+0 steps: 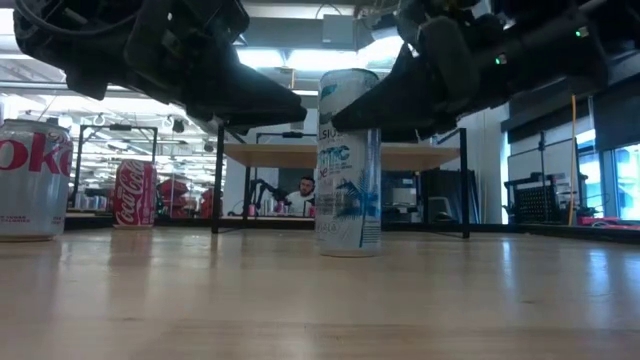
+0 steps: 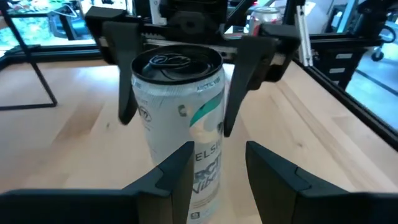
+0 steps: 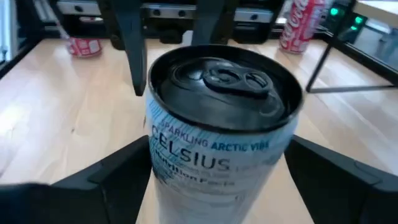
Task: Place canned beverage on shelf
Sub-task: Put the white blue soda can on the shelf
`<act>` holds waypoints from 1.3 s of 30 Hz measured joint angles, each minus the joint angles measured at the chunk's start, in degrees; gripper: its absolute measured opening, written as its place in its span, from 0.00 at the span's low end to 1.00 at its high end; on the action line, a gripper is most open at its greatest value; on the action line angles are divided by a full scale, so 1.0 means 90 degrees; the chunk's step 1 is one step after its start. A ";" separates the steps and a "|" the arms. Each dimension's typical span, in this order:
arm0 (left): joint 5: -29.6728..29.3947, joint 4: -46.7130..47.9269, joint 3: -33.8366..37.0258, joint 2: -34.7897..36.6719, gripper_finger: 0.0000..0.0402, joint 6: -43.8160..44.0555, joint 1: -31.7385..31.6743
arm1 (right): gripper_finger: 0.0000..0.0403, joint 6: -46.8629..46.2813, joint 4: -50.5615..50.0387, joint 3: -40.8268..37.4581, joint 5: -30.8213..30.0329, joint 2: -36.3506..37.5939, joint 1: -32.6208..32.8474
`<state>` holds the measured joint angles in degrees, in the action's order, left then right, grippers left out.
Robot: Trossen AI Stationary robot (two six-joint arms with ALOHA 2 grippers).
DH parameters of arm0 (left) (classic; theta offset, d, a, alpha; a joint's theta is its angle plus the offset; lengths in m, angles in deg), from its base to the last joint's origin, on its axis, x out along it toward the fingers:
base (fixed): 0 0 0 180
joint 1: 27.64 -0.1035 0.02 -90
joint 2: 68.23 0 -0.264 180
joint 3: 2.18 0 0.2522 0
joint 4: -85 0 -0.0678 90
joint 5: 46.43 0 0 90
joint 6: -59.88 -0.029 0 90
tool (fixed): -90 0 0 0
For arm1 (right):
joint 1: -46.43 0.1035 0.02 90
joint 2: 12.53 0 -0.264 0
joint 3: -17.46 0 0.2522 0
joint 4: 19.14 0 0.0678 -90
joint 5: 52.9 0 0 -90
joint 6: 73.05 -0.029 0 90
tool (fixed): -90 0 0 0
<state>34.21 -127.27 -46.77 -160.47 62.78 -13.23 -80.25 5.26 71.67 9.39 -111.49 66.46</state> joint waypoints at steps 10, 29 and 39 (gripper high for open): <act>-0.1632 0.0161 0.0000 0.0000 0.34 0.0095 -0.0049 | 0.85 0.0175 0.0116 0.0000 0.0540 0.0002 -0.0143; -0.0650 -0.0559 -0.0321 -0.1000 0.34 0.0287 -0.0243 | 0.85 -0.0063 -0.0320 0.0000 0.0762 0.0073 -0.0057; -0.0278 -0.0559 -0.0486 -0.1163 0.34 0.0282 -0.0066 | 0.85 -0.0384 -0.1723 -0.0002 0.0427 0.0775 0.0082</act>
<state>31.71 -132.30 -51.14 -170.94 65.31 -13.82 -83.70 -10.25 71.64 13.23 -104.51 67.20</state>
